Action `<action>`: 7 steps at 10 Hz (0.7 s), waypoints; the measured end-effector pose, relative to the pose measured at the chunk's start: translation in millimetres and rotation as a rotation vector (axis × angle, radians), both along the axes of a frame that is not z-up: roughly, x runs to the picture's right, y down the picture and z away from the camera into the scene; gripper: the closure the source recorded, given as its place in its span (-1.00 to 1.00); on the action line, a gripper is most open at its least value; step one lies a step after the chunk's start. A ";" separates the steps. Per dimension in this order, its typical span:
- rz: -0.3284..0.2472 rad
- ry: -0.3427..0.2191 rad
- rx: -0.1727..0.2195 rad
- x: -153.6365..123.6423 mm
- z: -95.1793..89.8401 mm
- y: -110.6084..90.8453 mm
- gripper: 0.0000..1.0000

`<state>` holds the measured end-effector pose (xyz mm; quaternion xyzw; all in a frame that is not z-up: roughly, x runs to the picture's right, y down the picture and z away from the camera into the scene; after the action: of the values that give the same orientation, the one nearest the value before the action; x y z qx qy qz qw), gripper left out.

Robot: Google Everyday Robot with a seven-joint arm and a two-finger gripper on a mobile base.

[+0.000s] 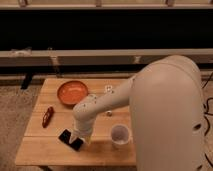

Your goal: Push the eraser across the table

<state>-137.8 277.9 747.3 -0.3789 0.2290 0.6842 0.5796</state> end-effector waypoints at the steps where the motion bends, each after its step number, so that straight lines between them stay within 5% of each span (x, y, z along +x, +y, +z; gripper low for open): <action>1: 0.009 -0.006 -0.001 -1.9 1.3 0.6 -0.30; 7: 0.028 -0.043 0.002 -22.0 9.6 1.8 -0.30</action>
<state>-159.8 279.6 756.9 -0.3961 0.2105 0.6842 0.5750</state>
